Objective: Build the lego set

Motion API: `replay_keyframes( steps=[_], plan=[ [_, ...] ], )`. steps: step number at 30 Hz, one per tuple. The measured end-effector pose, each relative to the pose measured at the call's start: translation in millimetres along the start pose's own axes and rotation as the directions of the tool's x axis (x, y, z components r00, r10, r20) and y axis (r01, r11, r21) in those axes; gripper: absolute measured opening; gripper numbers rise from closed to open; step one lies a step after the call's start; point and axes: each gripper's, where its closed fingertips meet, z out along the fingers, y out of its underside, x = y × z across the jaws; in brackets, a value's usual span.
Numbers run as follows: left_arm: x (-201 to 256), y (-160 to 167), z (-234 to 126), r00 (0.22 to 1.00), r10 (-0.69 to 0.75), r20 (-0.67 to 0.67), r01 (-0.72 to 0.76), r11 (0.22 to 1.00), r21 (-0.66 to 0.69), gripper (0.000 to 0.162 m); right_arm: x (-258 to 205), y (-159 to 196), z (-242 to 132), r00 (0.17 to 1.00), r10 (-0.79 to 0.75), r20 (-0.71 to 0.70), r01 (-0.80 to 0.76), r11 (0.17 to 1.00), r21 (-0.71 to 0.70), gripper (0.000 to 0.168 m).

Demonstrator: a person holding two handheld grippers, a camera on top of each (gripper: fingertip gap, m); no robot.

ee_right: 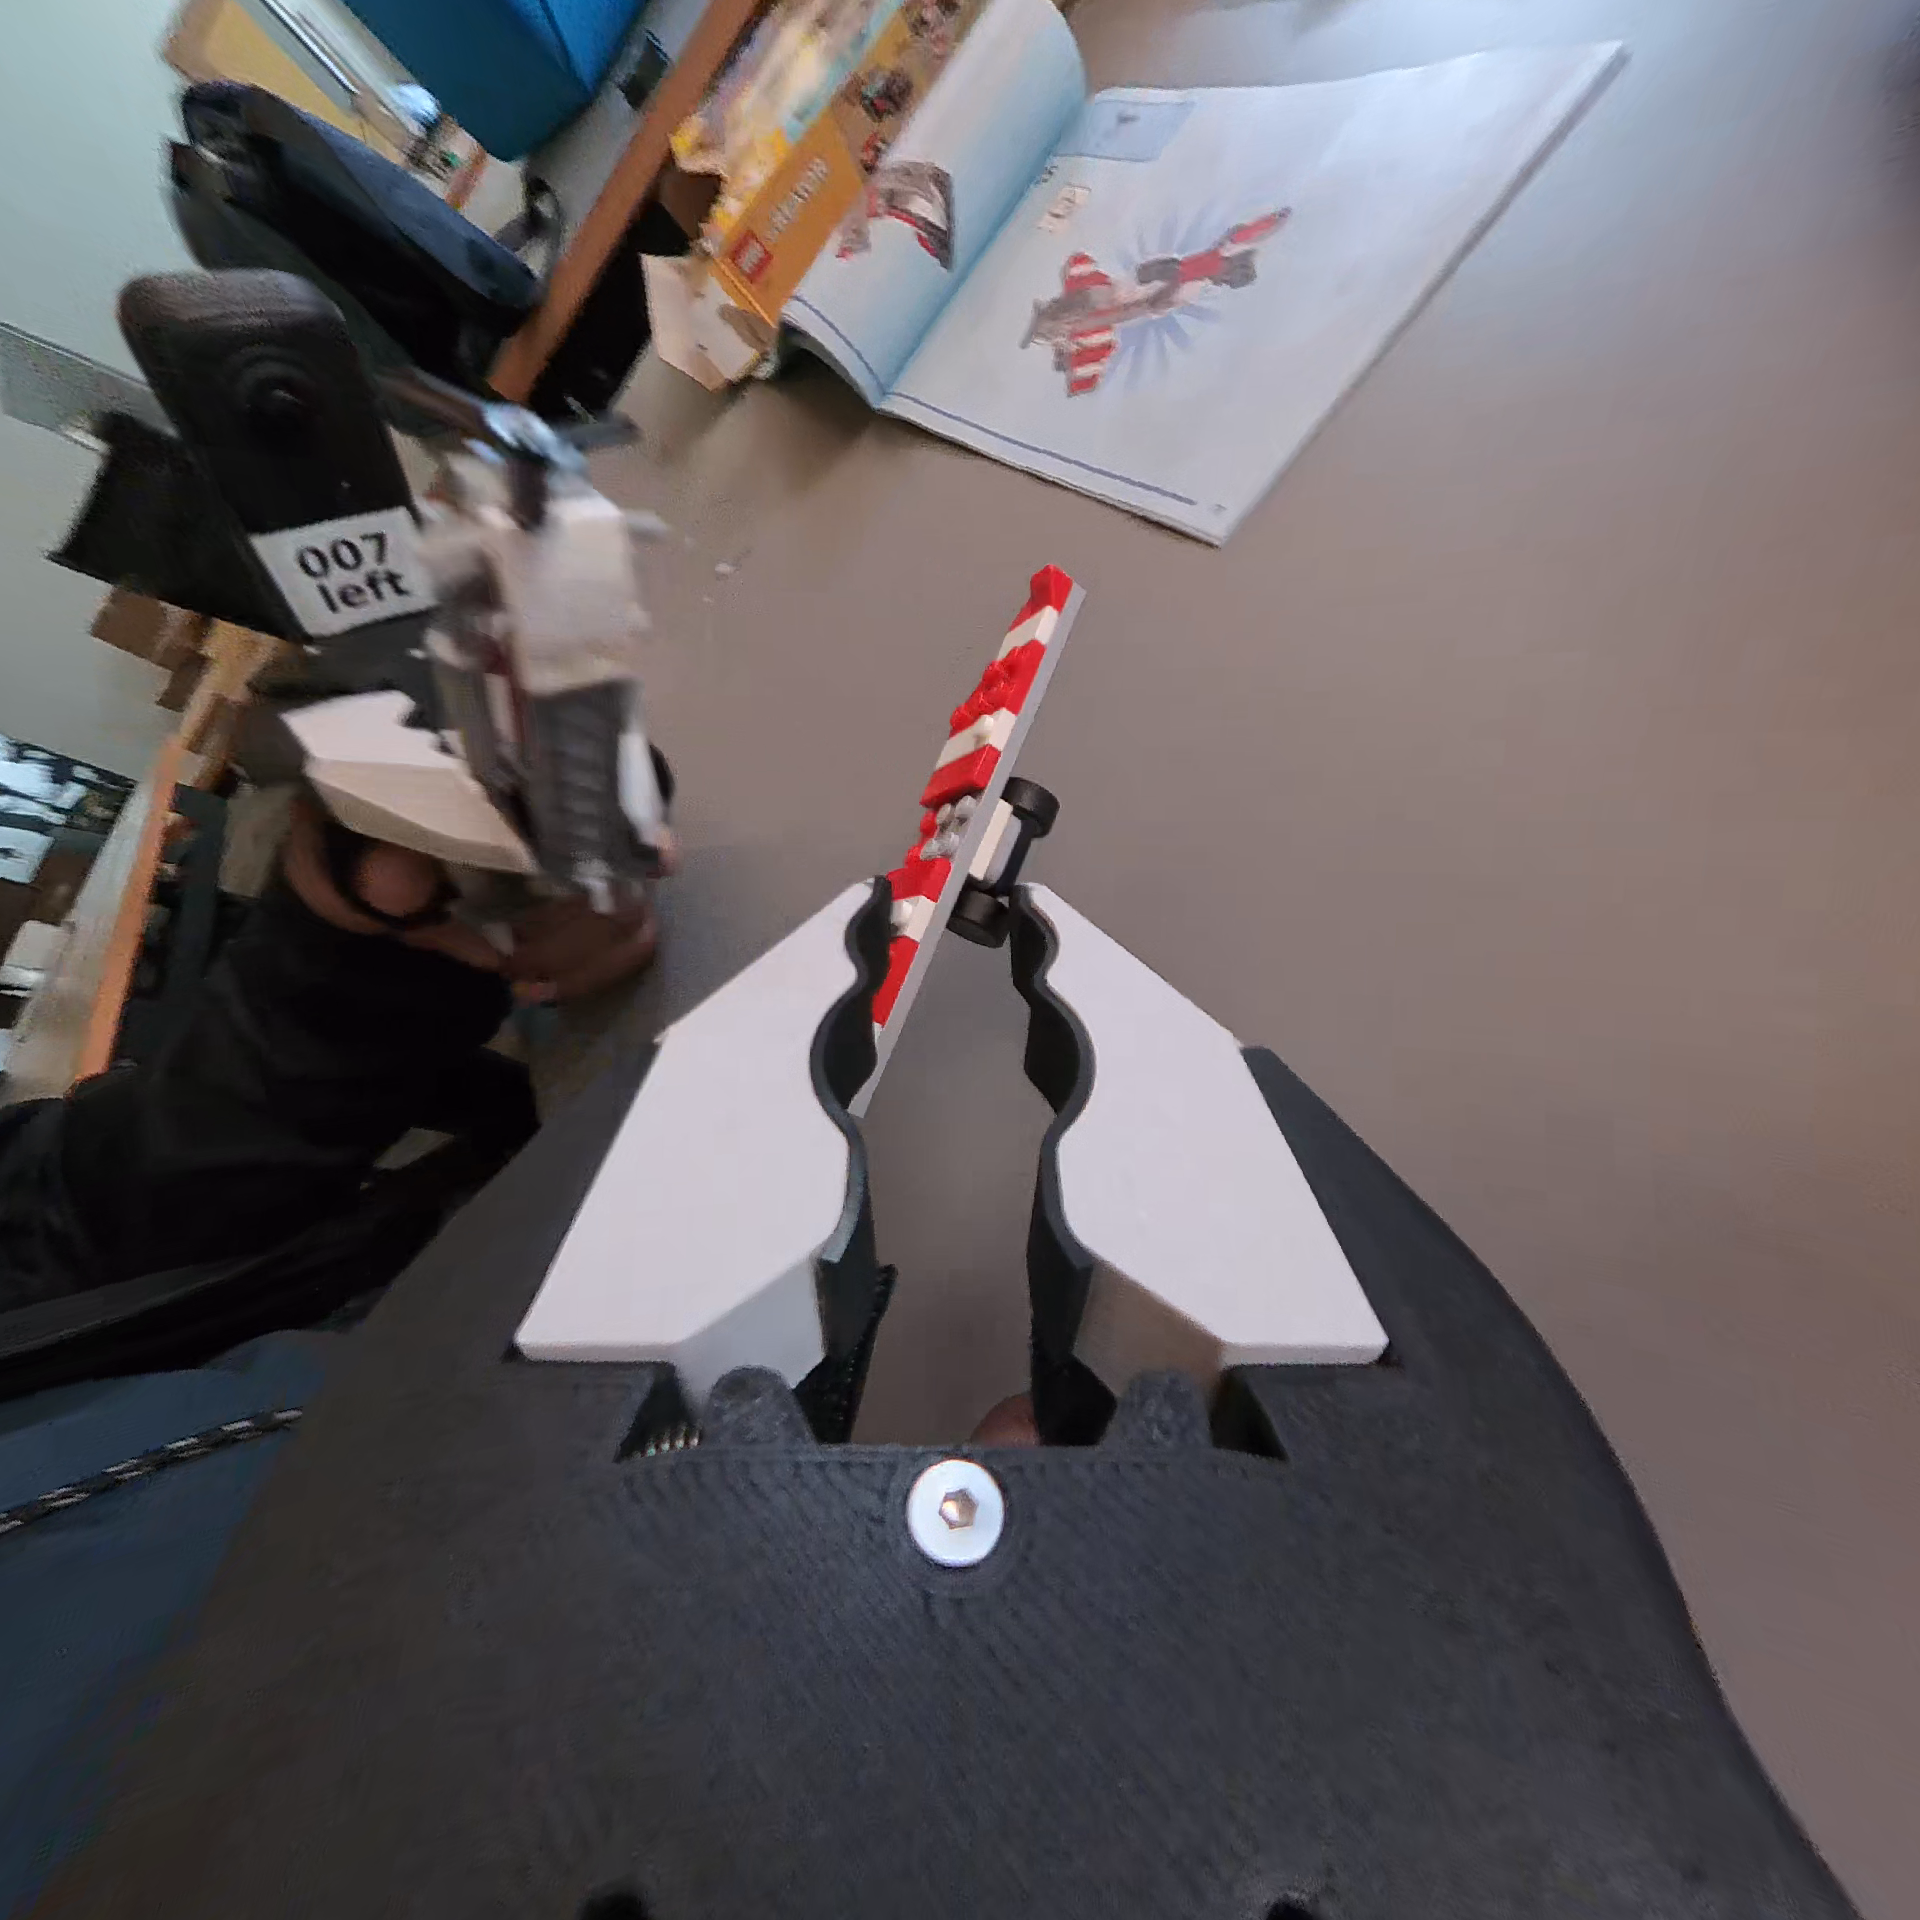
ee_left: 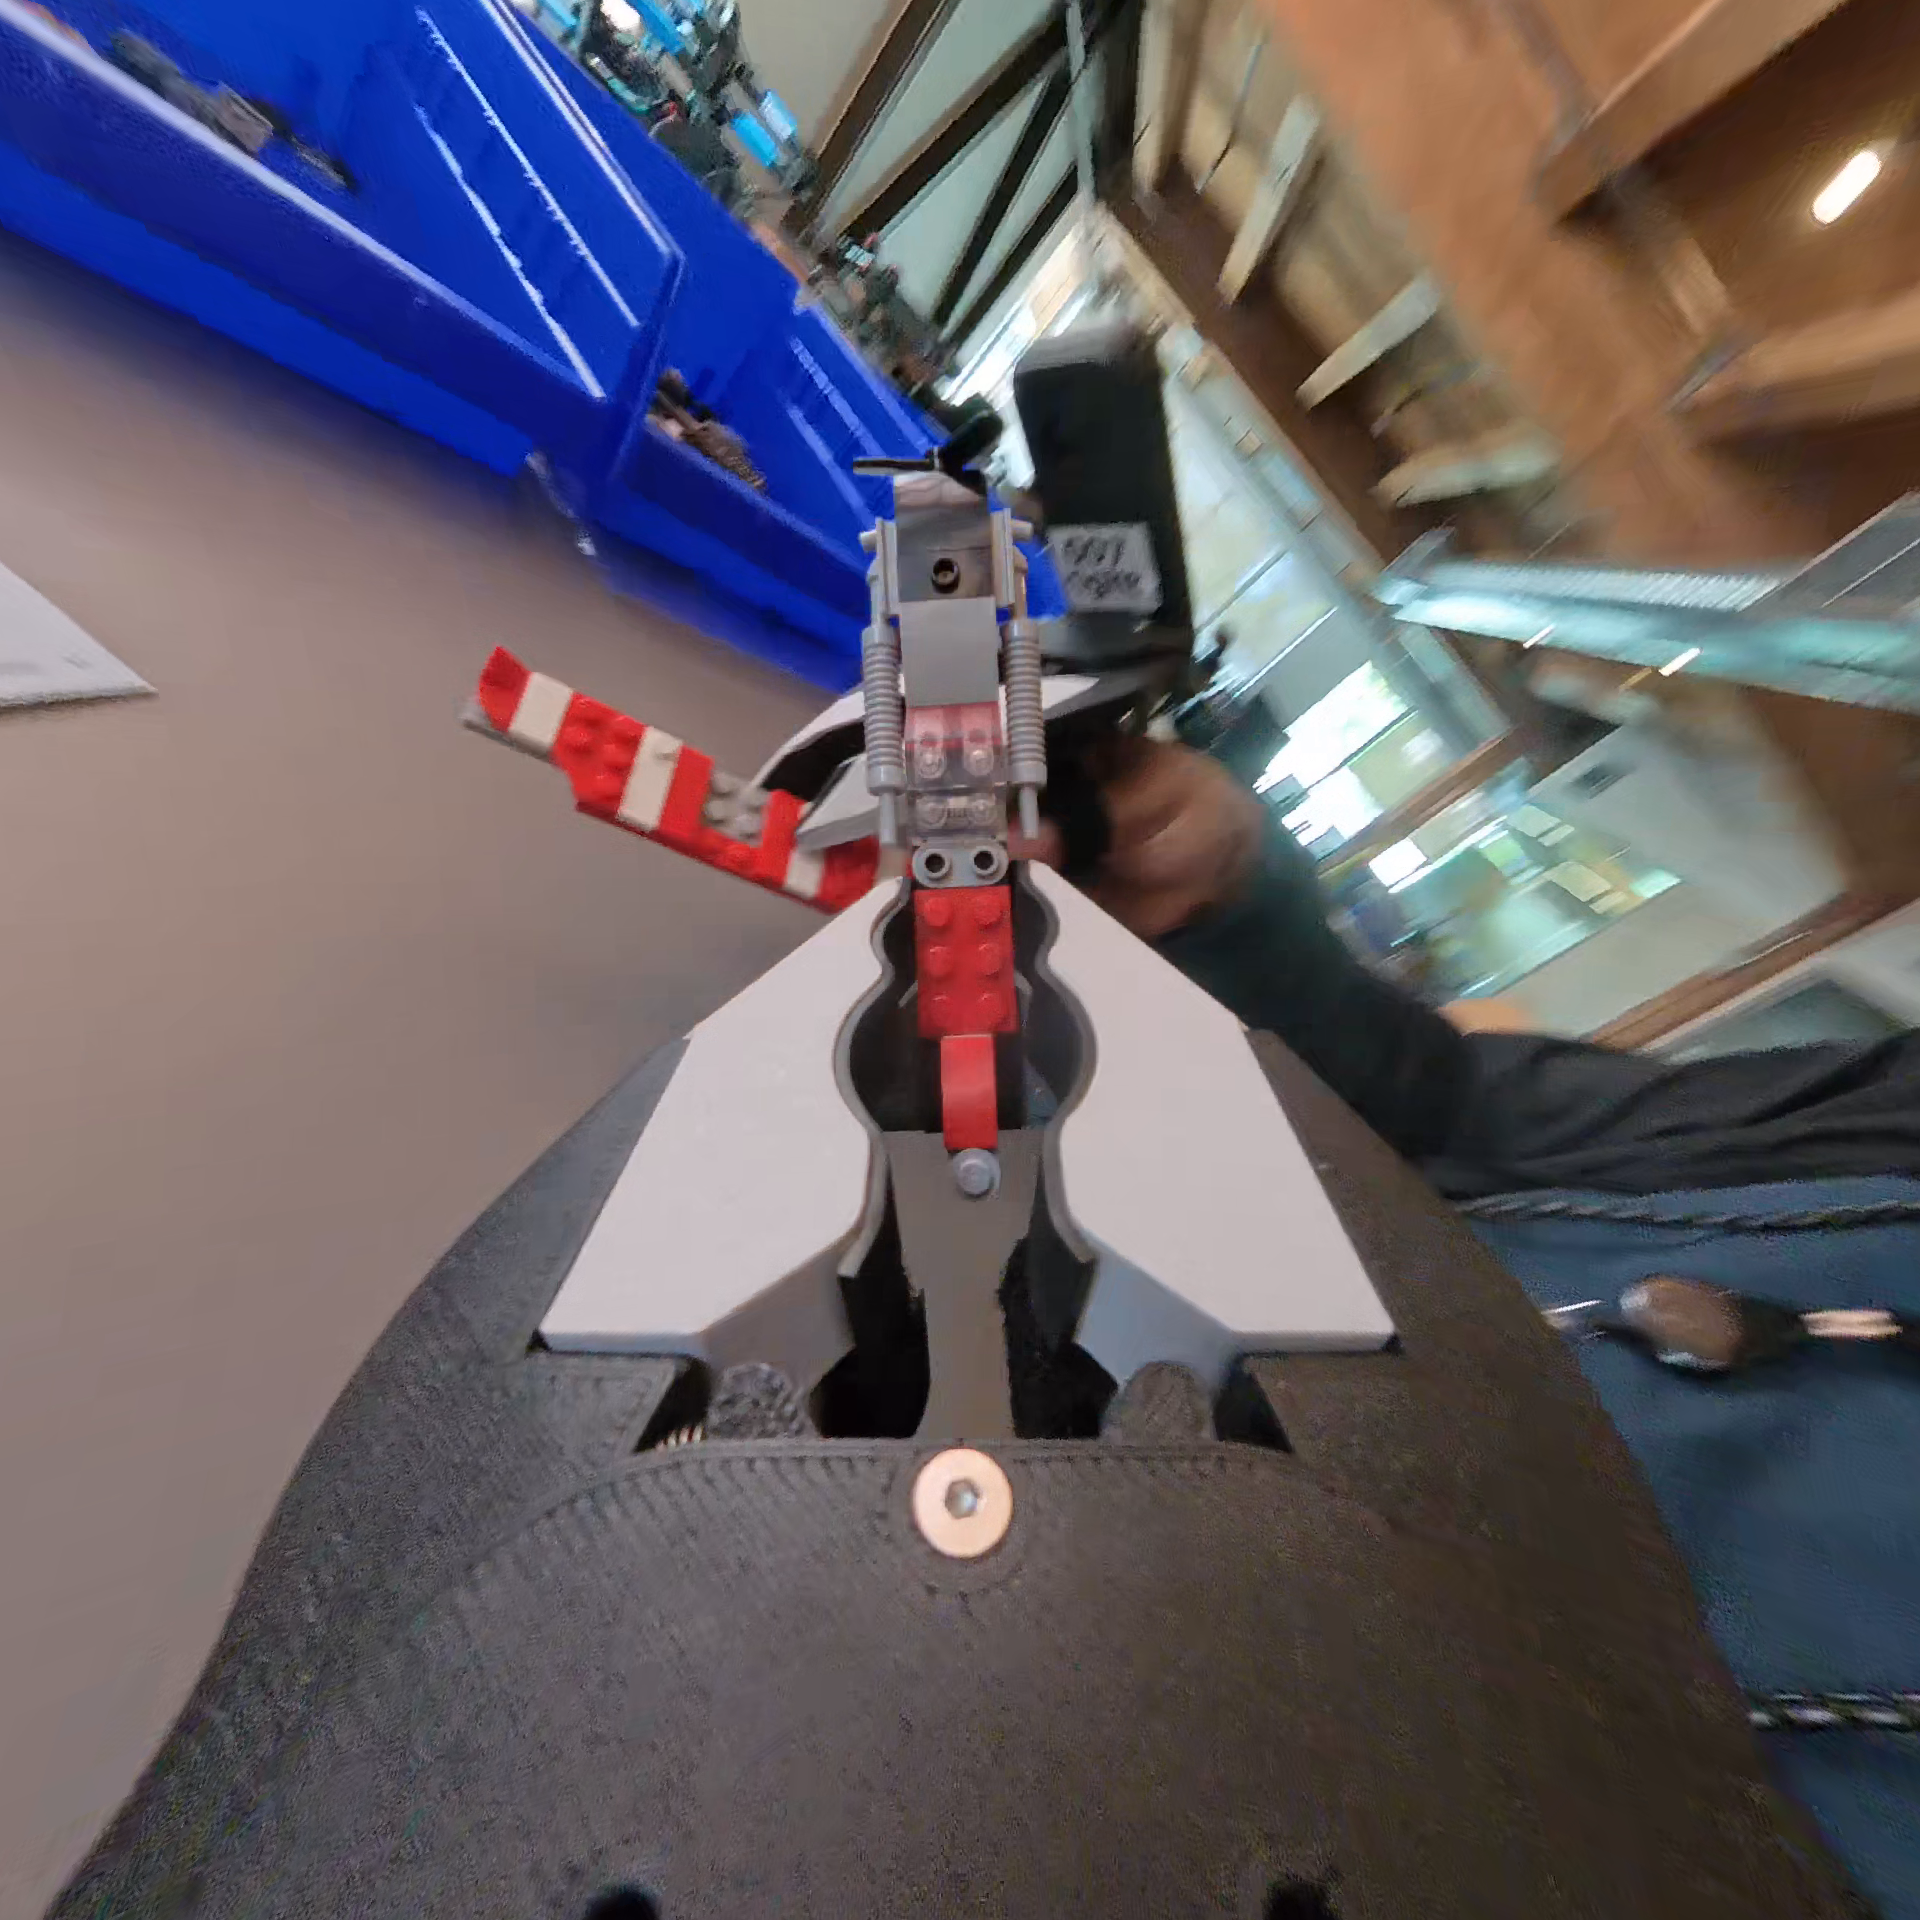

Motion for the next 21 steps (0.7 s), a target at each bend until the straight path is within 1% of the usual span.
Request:
replay_keyframes(
  steps=[2,3,5,9,12,14,15,17,19,21],
  plan=[
    [4.6,-4.3,-1.2,0.988,-0.131,-0.082,0.135,0.990,0.050,0.016,6.6,7.6,0.1,1.000,-0.004,-0.019,0.003,0.999,-0.043,0.022],
    [4.9,-5.2,-1.7,0.979,-0.174,-0.102,0.181,0.982,0.061,0.016,7.9,10.6,0.5,1.000,-0.006,-0.020,0.005,0.998,-0.060,0.022],
    [4.8,-5.1,-1.5,0.972,-0.207,-0.112,0.216,0.974,0.070,0.016,11.9,16.5,2.2,0.999,-0.025,-0.035,0.021,0.995,-0.092,0.022],
    [11.3,-5.2,0.0,0.962,-0.229,-0.151,0.242,0.967,0.080,0.016,16.1,26.6,5.4,0.996,-0.078,-0.048,0.070,0.986,-0.152,0.024],
    [19.5,-5.8,0.9,0.954,-0.232,-0.192,0.252,0.964,0.085,0.016,13.9,24.7,0.6,0.993,-0.108,-0.036,0.102,0.982,-0.158,0.044],
    [27.2,-7.1,1.1,0.945,-0.233,-0.231,0.259,0.961,0.091,0.016,10.8,17.1,-7.0,0.990,-0.137,-0.020,0.133,0.983,-0.128,0.053],
    [32.3,-7.8,1.4,0.939,-0.232,-0.255,0.263,0.960,0.094,0.017,3.2,9.2,-11.3,0.988,-0.152,0.022,0.153,0.985,-0.081,0.057],
    [45.0,-9.6,2.4,0.920,-0.230,-0.318,0.273,0.957,0.097,0.016,-28.2,-11.2,-24.1,0.965,-0.170,0.198,0.160,0.985,0.067,0.060],
    [60.6,-11.5,4.1,0.892,-0.225,-0.391,0.284,0.953,0.100,0.016,-65.7,-28.9,-43.8,0.893,-0.224,0.389,0.145,0.964,0.222,0.060],
    [76.1,-11.6,7.4,0.865,-0.214,-0.454,0.287,0.953,0.098,0.016,-93.6,-36.7,-61.0,0.812,-0.291,0.505,0.135,0.937,0.322,0.060]
  ],
)
